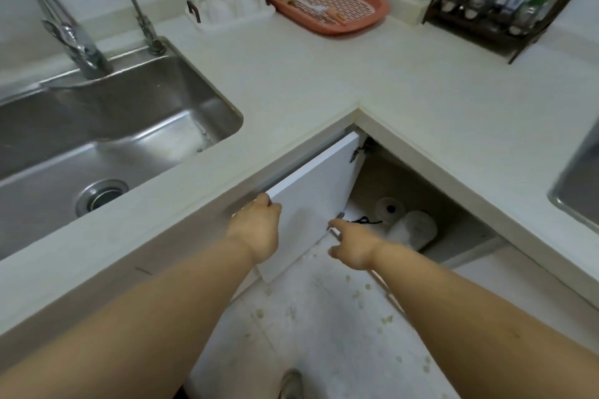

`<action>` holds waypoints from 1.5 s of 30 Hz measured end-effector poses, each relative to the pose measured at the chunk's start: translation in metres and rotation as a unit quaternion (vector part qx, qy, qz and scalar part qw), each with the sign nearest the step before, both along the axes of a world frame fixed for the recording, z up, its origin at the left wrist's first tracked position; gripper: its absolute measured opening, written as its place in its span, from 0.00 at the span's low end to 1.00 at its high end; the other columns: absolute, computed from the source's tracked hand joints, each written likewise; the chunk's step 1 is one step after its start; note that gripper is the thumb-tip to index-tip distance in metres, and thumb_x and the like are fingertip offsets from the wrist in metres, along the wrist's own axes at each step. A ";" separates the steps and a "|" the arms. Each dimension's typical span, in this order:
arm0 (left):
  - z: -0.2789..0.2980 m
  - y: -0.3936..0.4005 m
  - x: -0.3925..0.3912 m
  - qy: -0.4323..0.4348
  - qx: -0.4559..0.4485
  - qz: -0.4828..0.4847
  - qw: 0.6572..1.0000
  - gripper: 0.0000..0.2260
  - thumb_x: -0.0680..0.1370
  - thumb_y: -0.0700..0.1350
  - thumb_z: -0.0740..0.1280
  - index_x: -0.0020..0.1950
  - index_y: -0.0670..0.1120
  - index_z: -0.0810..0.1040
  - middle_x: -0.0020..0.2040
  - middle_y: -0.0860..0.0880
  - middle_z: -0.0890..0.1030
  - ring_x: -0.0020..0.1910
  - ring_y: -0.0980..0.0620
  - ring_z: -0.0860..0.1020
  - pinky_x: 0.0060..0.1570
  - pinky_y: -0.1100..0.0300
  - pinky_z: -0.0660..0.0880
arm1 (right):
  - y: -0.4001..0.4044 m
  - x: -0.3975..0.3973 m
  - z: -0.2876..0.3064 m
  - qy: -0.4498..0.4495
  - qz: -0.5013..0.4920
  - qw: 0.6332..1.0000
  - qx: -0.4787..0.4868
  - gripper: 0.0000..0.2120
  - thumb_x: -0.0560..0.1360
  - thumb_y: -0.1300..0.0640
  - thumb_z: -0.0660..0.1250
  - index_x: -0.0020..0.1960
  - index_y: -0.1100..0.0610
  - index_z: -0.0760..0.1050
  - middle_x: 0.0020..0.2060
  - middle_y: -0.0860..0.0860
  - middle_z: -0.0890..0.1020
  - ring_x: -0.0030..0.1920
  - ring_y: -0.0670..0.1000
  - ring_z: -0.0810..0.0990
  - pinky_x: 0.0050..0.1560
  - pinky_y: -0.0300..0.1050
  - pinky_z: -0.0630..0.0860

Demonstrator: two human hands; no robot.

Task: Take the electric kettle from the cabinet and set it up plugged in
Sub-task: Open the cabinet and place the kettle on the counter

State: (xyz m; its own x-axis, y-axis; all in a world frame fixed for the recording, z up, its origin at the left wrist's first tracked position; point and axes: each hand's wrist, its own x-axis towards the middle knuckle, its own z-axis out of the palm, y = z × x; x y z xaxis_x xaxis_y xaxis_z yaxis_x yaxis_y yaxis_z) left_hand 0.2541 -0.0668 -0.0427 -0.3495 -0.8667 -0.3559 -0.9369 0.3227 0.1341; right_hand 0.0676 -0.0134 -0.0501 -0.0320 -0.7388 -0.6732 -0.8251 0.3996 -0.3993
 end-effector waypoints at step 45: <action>-0.474 -0.087 -0.290 0.123 0.172 -0.151 0.966 0.19 0.80 0.50 0.58 0.70 0.50 0.69 0.68 0.50 0.74 0.65 0.48 0.73 0.64 0.58 0.71 | -0.040 -0.269 -0.484 -0.256 -0.730 0.604 -0.193 0.26 0.75 0.60 0.68 0.71 0.60 0.65 0.68 0.58 0.69 0.56 0.55 0.74 0.46 0.43 0.79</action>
State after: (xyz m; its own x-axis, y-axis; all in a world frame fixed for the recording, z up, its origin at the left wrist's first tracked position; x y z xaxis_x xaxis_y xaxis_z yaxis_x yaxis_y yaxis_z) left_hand -0.0359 -0.1538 -0.5166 -0.6784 -0.5576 -0.4783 -0.7333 0.4734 0.4880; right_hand -0.2014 -0.0532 -0.5345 -0.6994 -0.2807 -0.6573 0.5641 0.3479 -0.7489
